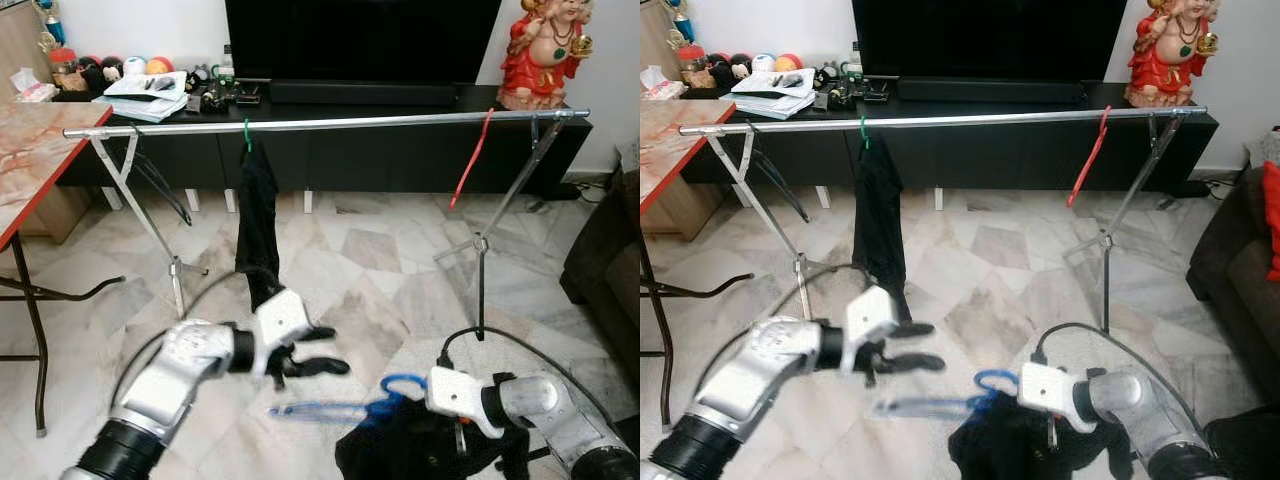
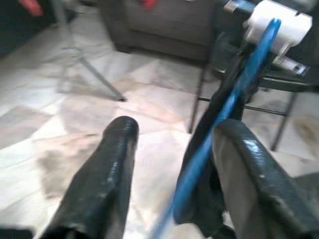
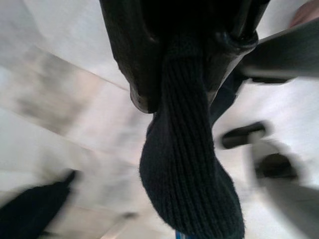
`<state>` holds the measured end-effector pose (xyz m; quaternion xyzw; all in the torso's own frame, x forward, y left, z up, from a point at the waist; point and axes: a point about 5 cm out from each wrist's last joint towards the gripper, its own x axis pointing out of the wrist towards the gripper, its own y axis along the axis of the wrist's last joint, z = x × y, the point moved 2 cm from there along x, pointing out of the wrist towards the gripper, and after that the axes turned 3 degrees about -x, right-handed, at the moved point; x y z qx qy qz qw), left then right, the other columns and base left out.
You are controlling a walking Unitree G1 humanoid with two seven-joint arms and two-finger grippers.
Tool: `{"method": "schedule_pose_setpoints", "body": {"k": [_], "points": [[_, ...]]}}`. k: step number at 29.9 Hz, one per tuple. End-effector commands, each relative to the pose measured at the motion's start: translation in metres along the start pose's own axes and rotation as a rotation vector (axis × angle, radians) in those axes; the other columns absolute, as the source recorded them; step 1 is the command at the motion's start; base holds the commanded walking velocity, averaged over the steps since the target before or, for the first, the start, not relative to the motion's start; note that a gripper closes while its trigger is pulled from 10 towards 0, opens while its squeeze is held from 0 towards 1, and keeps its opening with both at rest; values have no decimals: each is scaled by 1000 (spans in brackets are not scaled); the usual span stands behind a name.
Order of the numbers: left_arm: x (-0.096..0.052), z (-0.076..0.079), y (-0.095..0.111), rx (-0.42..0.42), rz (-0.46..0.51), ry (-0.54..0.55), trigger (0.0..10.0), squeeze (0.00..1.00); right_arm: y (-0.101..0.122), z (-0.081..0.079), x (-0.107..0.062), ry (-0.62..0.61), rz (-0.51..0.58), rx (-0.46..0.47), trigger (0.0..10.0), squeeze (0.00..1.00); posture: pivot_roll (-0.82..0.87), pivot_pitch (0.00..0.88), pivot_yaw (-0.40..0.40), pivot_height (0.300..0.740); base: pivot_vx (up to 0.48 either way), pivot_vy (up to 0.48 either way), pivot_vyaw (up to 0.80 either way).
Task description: Hang hanger
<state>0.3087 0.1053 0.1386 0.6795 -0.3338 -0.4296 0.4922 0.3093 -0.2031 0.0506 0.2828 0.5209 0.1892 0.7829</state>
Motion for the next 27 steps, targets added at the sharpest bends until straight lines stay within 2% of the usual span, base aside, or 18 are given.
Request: {"method": "schedule_pose_setpoints", "body": {"k": [1, 2, 3, 4, 5, 6, 7, 9, 10, 11, 12, 13, 16, 17, 21, 24, 27], "points": [[-5, -2, -3, -6, 11, 38, 10000, 988, 12, 17, -5, -90, 44, 4, 0, 0, -93, 78, -2, 740, 0, 0, 0], [-6, -4, -5, -15, 12, 59, 10000, 925, 14, 19, -6, -100, 58, 11, 0, 0, -93, 78, -2, 740, 0, 0, 0], [-8, -8, -9, -18, 11, 105, 10000, 925, 18, 21, -6, -119, 76, 19, 0, 0, -93, 78, -2, 740, 0, 0, 0], [-9, -15, -17, -42, -2, 188, 10000, 796, 23, 26, -7, -154, 98, 23, 0, 0, -95, 81, -2, 740, 0, 0, 0], [-9, -15, -17, -42, -2, 188, 10000, 796, 23, 26, -7, -154, 98, 23, 0, 0, -95, 81, -2, 740, 0, 0, 0], [-10, -18, -22, -35, -16, 238, 10000, 463, 26, 29, -8, -182, 103, 23, 0, 0, -97, 84, -2, 740, 0, 0, 0], [-10, -25, -31, -57, -49, 327, 10000, 0, 31, 33, -8, -210, 117, 24, 0, 0, -97, 86, -1, 740, 0, 0, 0], [-10, -31, -46, -77, -101, 419, 10000, 0, 41, 39, -9, -253, 141, 29, 0, 0, -101, 90, -2, 740, 0, 0, 0], [-10, -31, -49, -81, -114, 432, 10000, 0, 44, 40, -9, -260, 148, 29, 0, 0, -102, 91, -2, 740, 0, 0, 0], [-7, -27, -66, -114, -202, 444, 10000, 0, 56, 45, -10, -284, 163, 15, 0, 0, -107, 92, -2, 740, 0, 0, 0], [-7, -27, -66, -114, -202, 444, 10000, 0, 56, 45, -10, -284, 163, 15, 0, 0, -107, 92, -2, 740, 0, 0, 0], [-5, -25, -76, -133, -256, 456, 10000, 0, 63, 48, -11, -295, 174, 2, 0, 0, -107, 92, -2, 740, 0, 0, 0], [-4, -25, -79, -141, -264, 468, 10000, 0, 67, 49, -12, -297, 180, -5, 0, 0, -109, 95, -3, 740, 0, 0, 0], [-4, -28, -85, -179, -288, 534, 10000, 0, 76, 53, -15, -310, 197, -23, 0, 0, -110, 99, -5, 740, 0, 0, 0], [1, -29, -97, -220, -341, 593, 10000, 0, 94, 60, -19, -340, 223, -51, 0, 0, -108, 102, -7, 740, 0, 0, 0], [7, -27, -99, -216, -344, 587, 10000, 0, 103, 61, -21, -349, 243, -57, 0, 0, -111, 102, -9, 740, 0, 0, 0], [13, -32, -93, -186, -301, 639, 10000, 0, 118, 62, -23, -357, 285, -49, 0, 0, -112, 102, -9, 740, 0, 0, 0]]}}
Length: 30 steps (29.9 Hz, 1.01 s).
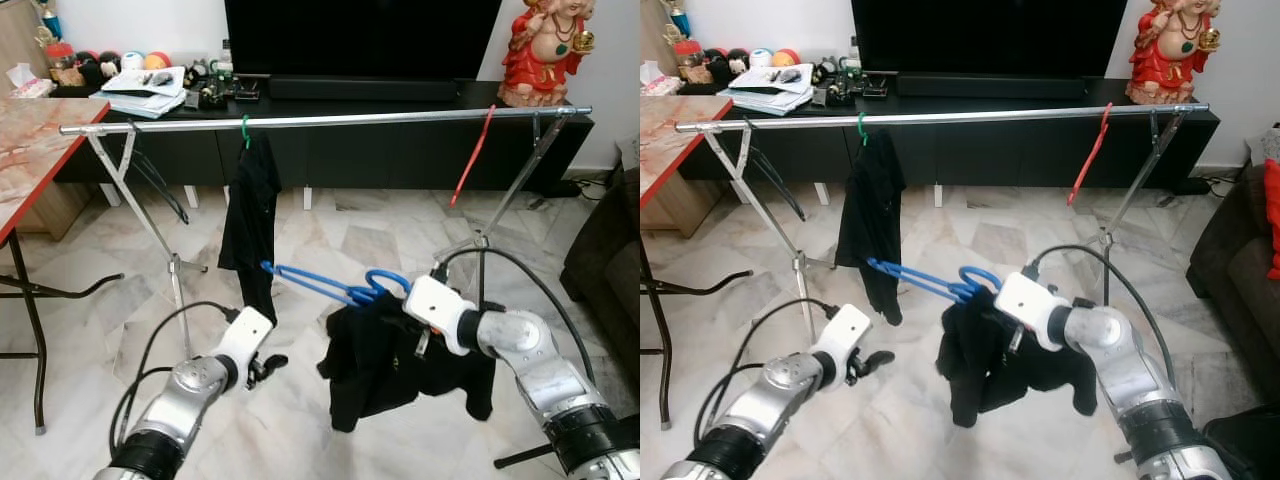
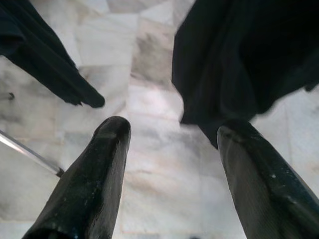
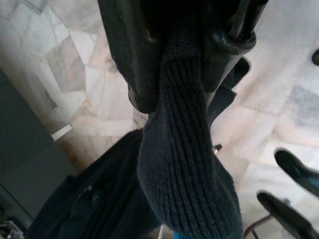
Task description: Hang hanger
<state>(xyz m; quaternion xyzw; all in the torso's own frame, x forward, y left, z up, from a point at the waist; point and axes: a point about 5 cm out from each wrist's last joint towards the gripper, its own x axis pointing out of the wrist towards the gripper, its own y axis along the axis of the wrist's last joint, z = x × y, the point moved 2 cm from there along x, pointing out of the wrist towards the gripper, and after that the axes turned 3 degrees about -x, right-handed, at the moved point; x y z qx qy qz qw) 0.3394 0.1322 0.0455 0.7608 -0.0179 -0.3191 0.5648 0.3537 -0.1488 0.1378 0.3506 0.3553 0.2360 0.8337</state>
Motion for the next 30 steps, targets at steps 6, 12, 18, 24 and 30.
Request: {"method": "schedule_pose_setpoints", "body": {"k": [6, 12, 18, 24, 30], "points": [[9, 0, 20, -35, 132, 102, 10000, 0, 43, 5, -3, -42, 127, 17, 0, 0, -123, 106, -15, 740, 0, 0, 0], [12, 16, 39, -93, 240, 5, 10000, 1000, 65, -4, 3, -39, 194, 67, 0, 0, -127, 108, -16, 740, 0, 0, 0], [14, 24, 53, -101, 312, -15, 10000, 1000, 80, -16, 8, -6, 220, 69, 0, 0, -125, 108, -20, 740, 0, 0, 0], [14, 29, 60, -93, 347, -55, 10000, 549, 84, -21, 10, 3, 218, 82, 0, 0, -125, 108, -19, 740, 0, 0, 0], [12, 37, 69, -20, 366, -111, 10000, 0, 91, -24, 15, 8, 227, 95, 0, 0, -120, 108, -20, 740, 0, 0, 0]]}}
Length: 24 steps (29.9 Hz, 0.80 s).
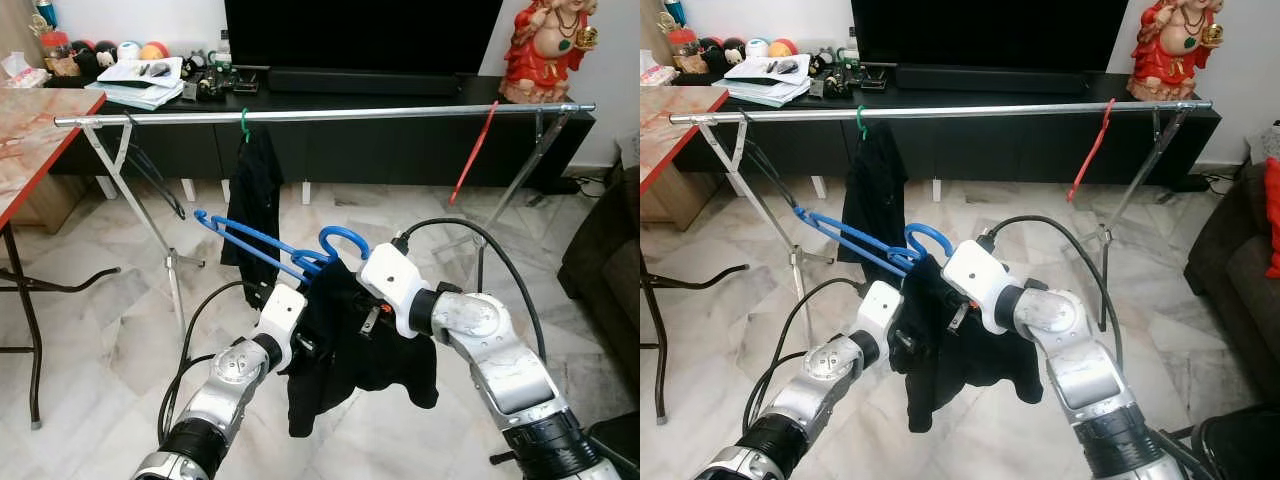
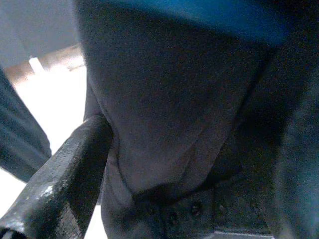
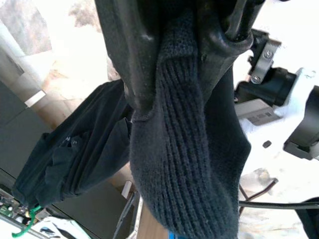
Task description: Hang hanger
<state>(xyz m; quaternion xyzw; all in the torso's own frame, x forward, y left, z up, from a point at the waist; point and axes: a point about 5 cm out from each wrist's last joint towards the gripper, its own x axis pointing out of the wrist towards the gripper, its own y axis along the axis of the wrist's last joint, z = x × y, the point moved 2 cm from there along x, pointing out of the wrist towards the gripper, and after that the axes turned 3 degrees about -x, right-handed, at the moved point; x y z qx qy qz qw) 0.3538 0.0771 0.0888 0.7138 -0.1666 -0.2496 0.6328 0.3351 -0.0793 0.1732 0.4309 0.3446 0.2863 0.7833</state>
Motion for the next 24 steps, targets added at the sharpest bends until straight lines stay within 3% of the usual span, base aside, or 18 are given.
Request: {"method": "schedule_pose_setpoints", "body": {"k": [1, 9, 15, 24], "points": [[3, 4, 7, 45, 12, -17, 10000, 0, 19, -2, 1, 2, 60, -32, 0, 0, -120, 108, -20, 740, 0, 0, 0], [8, -13, 1, 64, -67, 175, 10000, 0, 29, -12, 5, 29, 91, -22, 0, 0, -123, 105, -19, 740, 0, 0, 0], [-3, -37, -16, 96, -185, 347, 10000, 0, 26, -12, 4, 27, 80, -18, 0, 0, -124, 104, -19, 740, 0, 0, 0], [-9, -51, -20, 148, -229, 445, 10000, 0, 21, -10, 1, 20, 50, -34, 0, 0, -122, 99, -19, 740, 0, 0, 0]]}}
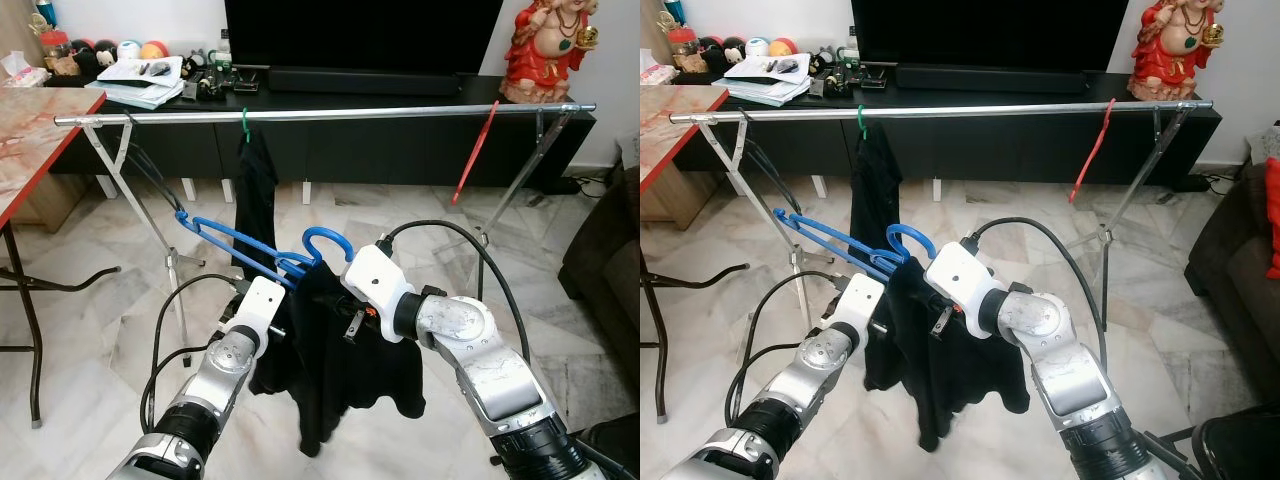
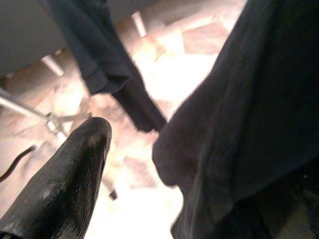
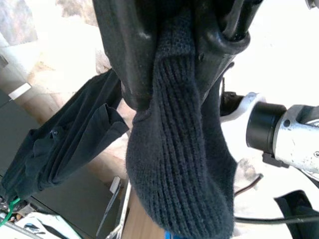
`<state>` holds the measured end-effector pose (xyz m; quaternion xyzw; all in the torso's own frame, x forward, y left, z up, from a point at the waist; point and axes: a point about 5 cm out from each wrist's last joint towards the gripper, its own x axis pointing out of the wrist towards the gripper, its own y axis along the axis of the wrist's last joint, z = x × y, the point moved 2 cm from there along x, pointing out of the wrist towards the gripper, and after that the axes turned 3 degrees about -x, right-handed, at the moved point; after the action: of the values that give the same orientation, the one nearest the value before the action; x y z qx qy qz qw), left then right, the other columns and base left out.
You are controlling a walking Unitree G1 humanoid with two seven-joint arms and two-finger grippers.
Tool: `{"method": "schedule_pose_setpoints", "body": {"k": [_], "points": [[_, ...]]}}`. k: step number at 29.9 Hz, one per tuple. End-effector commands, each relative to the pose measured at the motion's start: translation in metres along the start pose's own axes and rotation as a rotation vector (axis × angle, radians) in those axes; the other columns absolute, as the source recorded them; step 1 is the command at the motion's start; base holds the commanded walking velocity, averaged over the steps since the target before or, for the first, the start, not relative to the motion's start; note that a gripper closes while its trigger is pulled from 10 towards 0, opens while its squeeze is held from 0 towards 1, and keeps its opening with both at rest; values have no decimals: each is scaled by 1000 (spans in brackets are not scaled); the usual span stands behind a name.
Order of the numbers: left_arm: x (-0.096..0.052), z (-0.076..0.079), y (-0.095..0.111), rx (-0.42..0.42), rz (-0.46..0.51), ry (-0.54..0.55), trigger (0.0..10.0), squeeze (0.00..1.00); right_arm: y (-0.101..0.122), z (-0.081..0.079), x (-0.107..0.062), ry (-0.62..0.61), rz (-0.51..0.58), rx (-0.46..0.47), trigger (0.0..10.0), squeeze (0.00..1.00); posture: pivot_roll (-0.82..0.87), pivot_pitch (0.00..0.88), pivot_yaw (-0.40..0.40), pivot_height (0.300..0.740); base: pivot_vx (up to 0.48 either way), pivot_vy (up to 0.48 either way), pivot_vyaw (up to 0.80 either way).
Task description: Hang hanger
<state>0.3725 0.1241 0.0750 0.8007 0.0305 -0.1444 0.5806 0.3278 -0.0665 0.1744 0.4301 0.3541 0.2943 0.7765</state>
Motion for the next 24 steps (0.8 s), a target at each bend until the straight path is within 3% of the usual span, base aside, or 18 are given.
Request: {"method": "schedule_pose_setpoints", "body": {"k": [1, 11, 12, 14, 24], "points": [[1, -3, -2, 33, -20, 18, 10000, 0, 12, 2, -4, -7, 39, -41, 0, 0, -122, 99, -19, 740, 0, 0, 0], [1, -6, -5, 18, -31, 57, 9804, 0, 8, 1, -4, -4, 25, -48, 0, 0, -122, 96, -16, 740, 0, 0, 0], [1, -5, -4, 5, -24, 54, 7255, 0, 9, 1, -4, -4, 26, -47, 0, 0, -122, 96, -16, 740, 0, 0, 0], [1, 1, 2, -29, 16, 22, 0, 0, 10, 0, -4, 1, 33, -46, 0, 0, -121, 98, -16, 740, 0, 0, 0], [-1, 14, 11, -47, 85, -50, 0, 0, 11, -3, -3, 9, 44, -43, 0, 0, -122, 103, -14, 740, 0, 0, 0]]}}
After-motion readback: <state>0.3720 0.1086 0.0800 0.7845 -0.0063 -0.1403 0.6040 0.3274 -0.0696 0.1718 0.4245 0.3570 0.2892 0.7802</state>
